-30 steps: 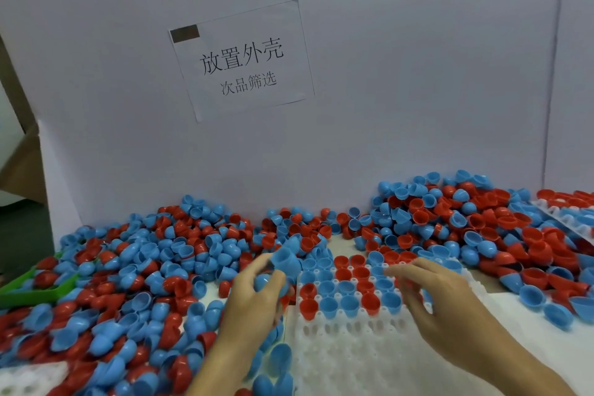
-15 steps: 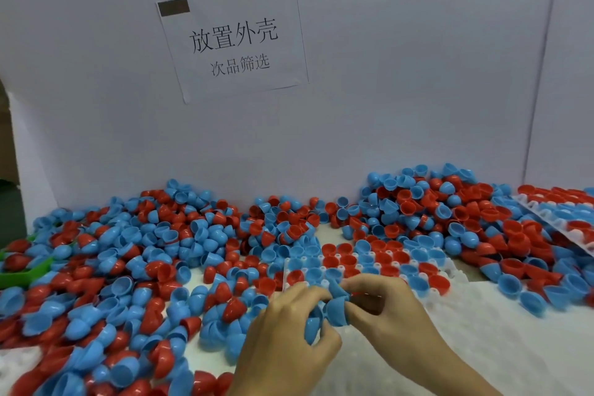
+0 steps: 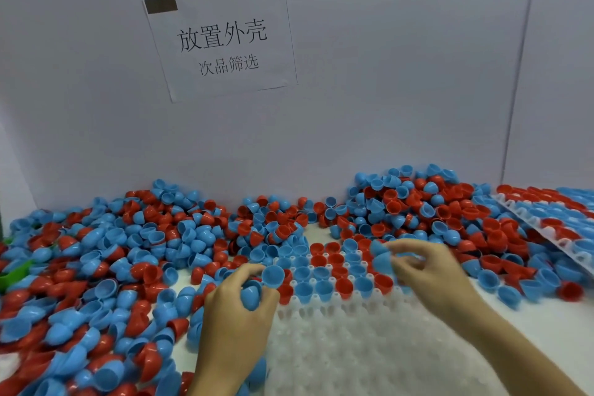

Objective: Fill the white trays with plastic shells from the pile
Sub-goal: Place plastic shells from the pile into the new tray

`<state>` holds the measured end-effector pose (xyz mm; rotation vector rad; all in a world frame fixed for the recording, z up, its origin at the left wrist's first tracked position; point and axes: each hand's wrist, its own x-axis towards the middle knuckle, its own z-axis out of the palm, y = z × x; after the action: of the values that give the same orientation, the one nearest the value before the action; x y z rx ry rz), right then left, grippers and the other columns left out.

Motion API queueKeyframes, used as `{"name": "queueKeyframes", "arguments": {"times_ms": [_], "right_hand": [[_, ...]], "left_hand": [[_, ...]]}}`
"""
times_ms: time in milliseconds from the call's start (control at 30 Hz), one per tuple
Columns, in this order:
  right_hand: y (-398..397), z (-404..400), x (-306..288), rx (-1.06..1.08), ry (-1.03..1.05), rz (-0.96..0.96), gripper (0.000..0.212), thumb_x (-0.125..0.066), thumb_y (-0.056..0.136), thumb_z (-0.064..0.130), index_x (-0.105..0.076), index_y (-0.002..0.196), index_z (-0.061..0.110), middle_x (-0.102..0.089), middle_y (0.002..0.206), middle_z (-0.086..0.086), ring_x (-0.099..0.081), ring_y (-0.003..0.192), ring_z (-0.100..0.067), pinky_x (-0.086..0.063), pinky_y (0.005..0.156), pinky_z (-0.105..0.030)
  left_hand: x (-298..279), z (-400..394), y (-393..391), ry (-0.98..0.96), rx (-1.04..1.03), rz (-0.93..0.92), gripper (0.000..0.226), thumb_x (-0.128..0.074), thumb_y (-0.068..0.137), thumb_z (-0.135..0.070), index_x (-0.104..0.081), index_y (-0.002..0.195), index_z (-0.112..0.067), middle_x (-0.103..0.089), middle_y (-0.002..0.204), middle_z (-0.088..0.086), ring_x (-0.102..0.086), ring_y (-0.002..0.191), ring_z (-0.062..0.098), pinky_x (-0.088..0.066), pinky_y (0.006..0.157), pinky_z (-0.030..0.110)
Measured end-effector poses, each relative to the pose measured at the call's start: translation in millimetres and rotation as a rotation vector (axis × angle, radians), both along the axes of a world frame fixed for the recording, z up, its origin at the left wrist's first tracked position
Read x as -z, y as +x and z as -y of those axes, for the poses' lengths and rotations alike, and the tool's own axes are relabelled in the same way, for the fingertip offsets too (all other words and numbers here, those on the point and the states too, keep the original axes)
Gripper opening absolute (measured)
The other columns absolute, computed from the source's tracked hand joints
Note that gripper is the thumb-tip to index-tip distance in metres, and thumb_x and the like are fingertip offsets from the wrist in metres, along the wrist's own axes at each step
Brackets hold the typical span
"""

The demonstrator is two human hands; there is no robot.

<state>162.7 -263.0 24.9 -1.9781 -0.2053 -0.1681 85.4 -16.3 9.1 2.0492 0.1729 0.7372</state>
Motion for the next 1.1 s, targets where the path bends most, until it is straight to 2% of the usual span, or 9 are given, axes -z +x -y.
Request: {"name": "queueKeyframes", "arguments": {"times_ms": [167, 300, 400, 533, 700, 867, 933, 1033, 1100], "right_hand": [[34, 70, -3, 0.296, -0.312, 0.116, 0.021, -0.07, 0.089, 0.007, -0.072, 0.11, 0.009, -0.068, 0.096, 0.0, -0.064, 0.078, -0.01, -0.056, 0.072, -0.027], [53, 76, 5, 0.223, -0.564, 0.085, 0.021, -0.073, 0.086, 0.004, -0.075, 0.107, 0.01, -0.069, 0.096, 0.001, -0.06, 0.075, -0.002, -0.052, 0.071, -0.016], [66, 67, 9, 0.137, -0.816, 0.004, 0.025, -0.071, 0.087, 0.001, -0.076, 0.105, 0.017, -0.071, 0.106, 0.0, -0.063, 0.077, -0.003, -0.059, 0.077, -0.023], [75, 62, 12, 0.087, -1.047, -0.048, 0.029, -0.07, 0.086, 0.002, -0.076, 0.106, 0.023, -0.065, 0.108, 0.004, -0.065, 0.078, -0.008, -0.061, 0.071, -0.025], [74, 66, 10, 0.061, -1.064, -0.066, 0.031, -0.068, 0.088, 0.006, -0.074, 0.114, 0.023, -0.067, 0.115, 0.005, -0.066, 0.085, -0.008, -0.061, 0.077, -0.026], [62, 57, -5, 0.097, -1.035, 0.014, 0.049, -0.061, 0.091, -0.001, -0.061, 0.129, 0.03, -0.062, 0.13, 0.004, -0.064, 0.104, -0.008, -0.059, 0.082, -0.026], [55, 40, -16, 0.078, -0.951, 0.072, 0.046, -0.058, 0.094, -0.002, -0.061, 0.13, 0.027, -0.063, 0.131, 0.002, -0.064, 0.108, -0.009, -0.059, 0.086, -0.026], [35, 0, -31, -0.045, -0.73, 0.219, 0.029, -0.057, 0.098, 0.011, -0.067, 0.122, 0.024, -0.069, 0.116, 0.01, -0.065, 0.09, -0.001, -0.055, 0.074, -0.014], [15, -32, -35, -0.162, -0.55, 0.276, 0.02, -0.061, 0.097, 0.017, -0.072, 0.11, 0.028, -0.07, 0.099, 0.019, -0.065, 0.082, 0.004, -0.053, 0.069, -0.011]], "left_hand": [[1, 2, 0, -0.068, 0.013, -0.03, 0.016, -0.072, 0.089, -0.014, -0.064, 0.094, -0.026, -0.066, 0.07, 0.001, -0.063, 0.071, 0.006, -0.048, 0.053, 0.013], [-1, 3, 0, -0.096, 0.011, -0.038, 0.014, -0.072, 0.089, -0.015, -0.061, 0.092, -0.022, -0.065, 0.075, 0.003, -0.06, 0.073, 0.004, -0.047, 0.054, 0.011], [-1, 2, 1, -0.102, 0.009, -0.038, 0.013, -0.073, 0.089, -0.015, -0.061, 0.088, -0.02, -0.065, 0.074, 0.003, -0.06, 0.072, 0.002, -0.047, 0.054, 0.011], [2, -1, 5, -0.119, 0.013, -0.037, 0.013, -0.074, 0.088, -0.015, -0.061, 0.086, -0.019, -0.065, 0.07, 0.004, -0.06, 0.067, 0.014, -0.046, 0.053, 0.018], [2, -3, 4, -0.169, 0.047, -0.04, 0.011, -0.071, 0.088, -0.013, -0.062, 0.085, -0.018, -0.067, 0.073, -0.002, -0.055, 0.054, 0.007, -0.044, 0.051, 0.015], [2, -5, 4, -0.229, 0.071, -0.054, 0.01, -0.072, 0.088, -0.014, -0.064, 0.088, -0.018, -0.067, 0.071, -0.002, -0.057, 0.055, 0.006, -0.043, 0.05, 0.015], [2, -4, 4, -0.232, 0.082, -0.056, 0.012, -0.075, 0.087, -0.015, -0.064, 0.088, -0.019, -0.067, 0.072, -0.005, -0.057, 0.056, 0.002, -0.044, 0.052, 0.014], [2, -4, 3, -0.164, 0.069, -0.039, 0.017, -0.081, 0.082, -0.023, -0.065, 0.087, -0.025, -0.069, 0.085, -0.011, -0.063, 0.08, -0.002, -0.047, 0.065, 0.009], [2, -4, 3, -0.111, 0.053, -0.027, 0.019, -0.082, 0.08, -0.029, -0.065, 0.087, -0.029, -0.069, 0.088, -0.013, -0.064, 0.086, 0.0, -0.05, 0.071, 0.013]]}}
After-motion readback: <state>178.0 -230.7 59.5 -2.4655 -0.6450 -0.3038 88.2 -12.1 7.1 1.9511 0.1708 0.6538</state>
